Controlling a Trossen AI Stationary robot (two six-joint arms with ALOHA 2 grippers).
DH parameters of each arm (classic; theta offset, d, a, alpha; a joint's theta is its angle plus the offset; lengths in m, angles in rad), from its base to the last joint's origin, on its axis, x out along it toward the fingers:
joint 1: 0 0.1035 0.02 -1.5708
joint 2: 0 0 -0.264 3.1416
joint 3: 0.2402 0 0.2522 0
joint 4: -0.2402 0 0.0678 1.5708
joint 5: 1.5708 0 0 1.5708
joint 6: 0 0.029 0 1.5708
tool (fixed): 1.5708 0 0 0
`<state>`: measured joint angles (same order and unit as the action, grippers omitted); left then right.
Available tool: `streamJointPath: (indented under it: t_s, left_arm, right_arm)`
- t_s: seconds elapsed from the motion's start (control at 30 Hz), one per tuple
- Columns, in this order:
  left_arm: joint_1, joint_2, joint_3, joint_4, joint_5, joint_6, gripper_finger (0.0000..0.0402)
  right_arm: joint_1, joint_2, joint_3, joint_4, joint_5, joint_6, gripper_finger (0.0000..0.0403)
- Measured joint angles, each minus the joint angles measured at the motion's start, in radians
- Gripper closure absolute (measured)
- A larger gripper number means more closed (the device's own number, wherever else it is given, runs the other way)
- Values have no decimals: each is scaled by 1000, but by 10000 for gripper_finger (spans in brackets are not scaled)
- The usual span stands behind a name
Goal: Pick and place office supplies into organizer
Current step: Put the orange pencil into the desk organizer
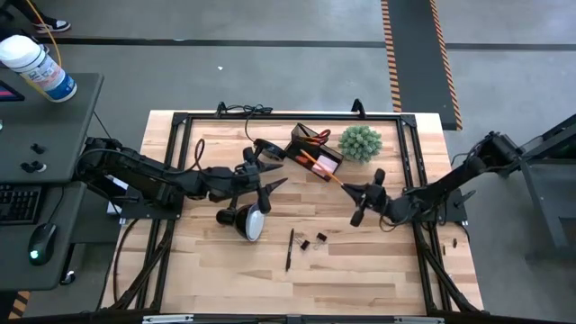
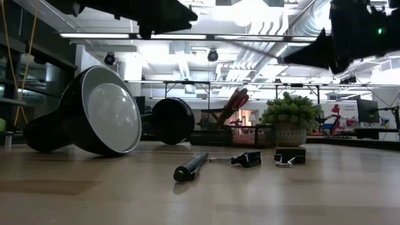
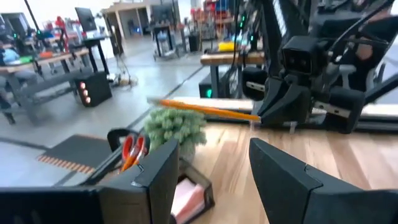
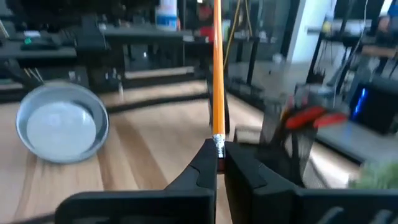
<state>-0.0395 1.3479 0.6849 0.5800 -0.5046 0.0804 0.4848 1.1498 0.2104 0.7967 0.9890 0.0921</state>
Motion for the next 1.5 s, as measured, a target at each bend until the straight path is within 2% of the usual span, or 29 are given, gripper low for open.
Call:
streamJointPath:
  t_s: [0.13,0.37,0.57,0.7,0.97,1.23,1.5]
  left_arm:
    - [0,0,0,74,22,16,218]
    - [0,0,0,194,80,19,218]
    - [0,0,0,288,174,7,218]
    - [0,0,0,336,248,-6,218]
    - [0,0,0,422,329,-7,218]
    - [0,0,0,451,333,-1,218]
    - [0,0,0,456,337,1,218]
  right_arm:
    - [1,-1,0,161,-7,-179,400]
    - [-29,-1,2,356,-155,-364,400]
    - [-78,15,73,354,-308,-441,400]
    - [-109,38,139,308,-371,-483,400]
    - [-158,114,226,292,-498,-502,400]
    - [-178,190,289,291,-547,-502,401]
    - [-178,205,301,293,-549,-504,401]
